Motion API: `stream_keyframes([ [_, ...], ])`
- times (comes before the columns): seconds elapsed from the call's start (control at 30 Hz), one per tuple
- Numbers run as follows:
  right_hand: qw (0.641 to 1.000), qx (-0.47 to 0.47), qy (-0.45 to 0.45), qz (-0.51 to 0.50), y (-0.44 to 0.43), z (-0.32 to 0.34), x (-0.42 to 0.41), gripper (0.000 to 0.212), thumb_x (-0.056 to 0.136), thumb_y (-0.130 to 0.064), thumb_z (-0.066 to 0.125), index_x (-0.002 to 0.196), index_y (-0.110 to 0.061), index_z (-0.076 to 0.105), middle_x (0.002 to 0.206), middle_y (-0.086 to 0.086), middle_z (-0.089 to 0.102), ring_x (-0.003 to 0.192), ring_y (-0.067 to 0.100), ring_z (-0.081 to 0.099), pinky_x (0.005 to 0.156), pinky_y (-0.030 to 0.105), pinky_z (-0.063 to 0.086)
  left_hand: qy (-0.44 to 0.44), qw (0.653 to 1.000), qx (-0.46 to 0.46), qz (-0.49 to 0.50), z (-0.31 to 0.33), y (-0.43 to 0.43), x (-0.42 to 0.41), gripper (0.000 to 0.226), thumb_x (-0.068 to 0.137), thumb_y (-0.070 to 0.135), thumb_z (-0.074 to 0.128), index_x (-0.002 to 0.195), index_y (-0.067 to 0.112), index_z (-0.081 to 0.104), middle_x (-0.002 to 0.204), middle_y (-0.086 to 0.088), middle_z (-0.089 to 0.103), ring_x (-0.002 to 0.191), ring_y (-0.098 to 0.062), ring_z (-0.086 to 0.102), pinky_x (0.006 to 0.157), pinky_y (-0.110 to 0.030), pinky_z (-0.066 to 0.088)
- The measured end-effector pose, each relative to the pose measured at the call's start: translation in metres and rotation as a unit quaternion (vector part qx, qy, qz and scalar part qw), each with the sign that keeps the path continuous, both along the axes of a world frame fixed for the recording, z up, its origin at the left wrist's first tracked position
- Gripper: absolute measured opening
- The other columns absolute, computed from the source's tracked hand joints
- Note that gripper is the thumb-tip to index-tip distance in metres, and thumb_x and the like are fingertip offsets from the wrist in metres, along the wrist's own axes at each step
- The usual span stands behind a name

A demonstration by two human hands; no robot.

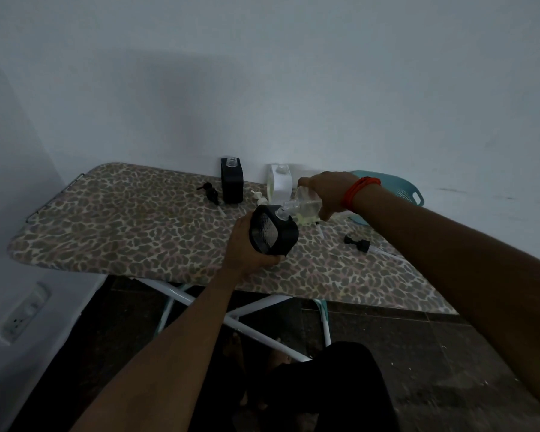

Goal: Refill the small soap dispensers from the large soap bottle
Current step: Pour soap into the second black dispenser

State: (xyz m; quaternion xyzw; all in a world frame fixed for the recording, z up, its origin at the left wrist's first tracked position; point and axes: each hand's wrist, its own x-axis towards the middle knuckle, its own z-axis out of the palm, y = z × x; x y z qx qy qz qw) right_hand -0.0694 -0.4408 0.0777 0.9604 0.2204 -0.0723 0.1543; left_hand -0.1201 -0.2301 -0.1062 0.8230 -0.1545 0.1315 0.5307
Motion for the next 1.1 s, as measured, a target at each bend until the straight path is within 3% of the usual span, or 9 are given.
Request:
stream_keyframes([
  [0.13,1.000,-0.014,-0.001,0.002,0.0018,0.0019,-0.0003,0.089,0.066,-0.030,0.089,0.138,-0.025,0.038,0.116,0.006,0.062,0.103,0.025,0.059,0.072,0.037,0.048,0.008,1.000,-0.004,0.002,0.0010,-0.0005,-0.0008,0.106,0.054,0.041,0.091,0.140,0.037,0.030,0.131,0.015,0.039,0.123,-0.007,0.040,0.102,-0.031,0.036],
  [0.23,1.000,-0.019,0.000,0.002,0.0023,0.0019,-0.0002,0.089,0.067,-0.030,0.089,0.139,-0.024,0.037,0.117,0.006,0.062,0.105,0.026,0.059,0.076,0.039,0.052,0.016,1.000,-0.003,0.008,0.0004,-0.0009,-0.0004,0.112,0.054,0.035,0.096,0.146,0.024,0.034,0.140,0.005,0.043,0.129,-0.016,0.042,0.105,-0.034,0.036],
  [0.5,0.999,-0.035,-0.006,0.010,0.0048,0.0037,0.0006,0.091,0.067,-0.029,0.088,0.141,-0.022,0.036,0.117,0.006,0.062,0.103,0.026,0.059,0.073,0.038,0.050,0.042,0.999,-0.008,0.011,0.0016,-0.0010,-0.0015,0.115,0.055,0.036,0.095,0.149,0.012,0.033,0.146,-0.007,0.042,0.135,-0.026,0.042,0.110,-0.050,0.039],
  [0.67,0.999,-0.032,-0.006,0.005,0.0044,0.0022,0.0030,0.089,0.066,-0.028,0.088,0.138,-0.023,0.037,0.114,0.005,0.061,0.089,0.018,0.048,0.068,0.035,0.043,0.033,0.999,-0.017,0.009,0.0036,-0.0007,-0.0042,0.112,0.053,0.039,0.093,0.146,0.019,0.035,0.138,0.007,0.042,0.129,-0.013,0.042,0.107,-0.039,0.039],
  [0.77,0.999,-0.033,-0.008,0.006,0.0039,0.0016,0.0042,0.088,0.065,-0.028,0.088,0.137,-0.023,0.038,0.114,0.004,0.061,0.088,0.017,0.046,0.068,0.035,0.043,0.031,0.999,-0.018,0.008,0.0042,-0.0006,-0.0050,0.112,0.053,0.039,0.092,0.147,0.019,0.034,0.137,0.008,0.041,0.129,-0.016,0.043,0.106,-0.035,0.039],
  [0.93,0.999,-0.042,-0.012,0.006,0.0044,0.0011,0.0046,0.088,0.066,-0.029,0.088,0.138,-0.021,0.038,0.115,0.005,0.060,0.088,0.018,0.047,0.067,0.035,0.042,0.037,0.999,-0.009,0.014,0.0040,-0.0013,-0.0041,0.114,0.056,0.032,0.096,0.149,0.016,0.032,0.145,-0.005,0.042,0.134,-0.023,0.042,0.107,-0.035,0.037],
  [1.1,0.998,-0.054,-0.015,0.009,0.0070,0.0022,0.0034,0.090,0.066,-0.028,0.088,0.139,-0.021,0.036,0.114,0.006,0.061,0.092,0.023,0.055,0.067,0.036,0.044,0.038,0.999,-0.008,0.015,0.0066,-0.0018,-0.0063,0.113,0.053,0.041,0.092,0.148,0.017,0.034,0.143,-0.006,0.043,0.132,-0.022,0.042,0.105,-0.033,0.036],
])
